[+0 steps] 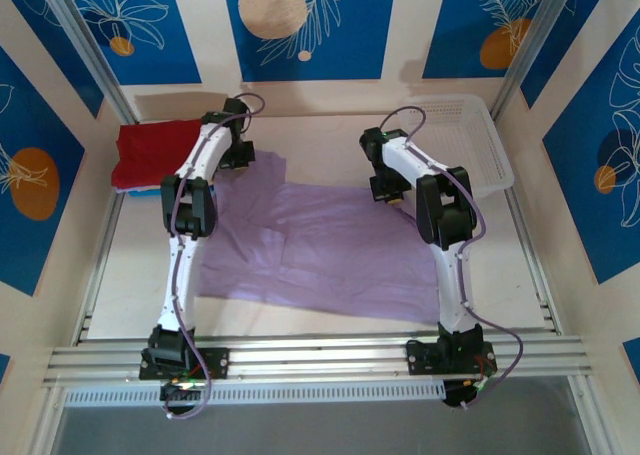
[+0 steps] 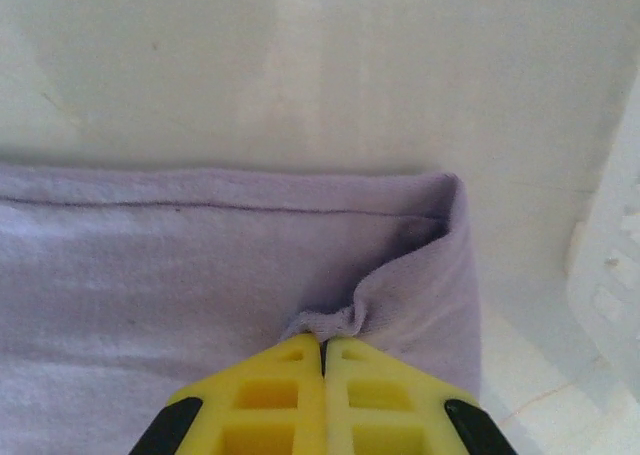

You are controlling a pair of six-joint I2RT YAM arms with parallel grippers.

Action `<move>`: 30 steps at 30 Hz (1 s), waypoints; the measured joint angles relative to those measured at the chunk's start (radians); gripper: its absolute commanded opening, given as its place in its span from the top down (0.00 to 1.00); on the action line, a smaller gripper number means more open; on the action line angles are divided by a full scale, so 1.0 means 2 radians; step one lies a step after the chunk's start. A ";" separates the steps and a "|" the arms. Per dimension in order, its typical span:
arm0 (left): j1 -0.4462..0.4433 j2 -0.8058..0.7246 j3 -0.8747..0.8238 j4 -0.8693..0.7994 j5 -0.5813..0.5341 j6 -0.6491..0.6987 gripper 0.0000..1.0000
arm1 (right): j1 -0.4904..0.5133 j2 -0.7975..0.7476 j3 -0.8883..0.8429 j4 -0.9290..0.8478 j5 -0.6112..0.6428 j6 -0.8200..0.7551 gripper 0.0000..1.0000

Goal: Fold and stack the t-shirts

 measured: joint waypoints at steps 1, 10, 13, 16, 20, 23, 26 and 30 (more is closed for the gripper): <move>0.000 -0.001 0.000 0.000 0.000 0.001 1.00 | 0.000 -0.003 -0.002 -0.002 0.001 -0.001 1.00; 0.002 -0.010 0.000 -0.006 0.000 0.002 1.00 | 0.000 -0.057 -0.041 -0.007 0.001 -0.010 1.00; 0.002 -0.017 -0.004 -0.010 0.000 0.002 1.00 | 0.000 -0.070 -0.058 -0.006 0.002 -0.020 1.00; 0.002 -0.033 -0.017 -0.011 0.000 0.002 1.00 | 0.000 -0.083 -0.083 -0.010 0.002 -0.033 1.00; 0.002 -0.068 -0.047 -0.009 0.001 0.003 1.00 | 0.000 -0.101 -0.124 -0.007 0.002 -0.047 1.00; 0.002 -0.098 -0.078 -0.007 0.001 0.003 1.00 | 0.002 -0.118 -0.152 -0.009 0.002 -0.051 1.00; 0.002 -0.122 -0.104 -0.002 0.001 0.006 1.00 | 0.003 -0.133 -0.167 -0.008 0.002 -0.052 1.00; 0.002 -0.138 -0.126 0.004 0.001 0.008 1.00 | 0.004 -0.141 -0.175 -0.008 0.003 -0.053 1.00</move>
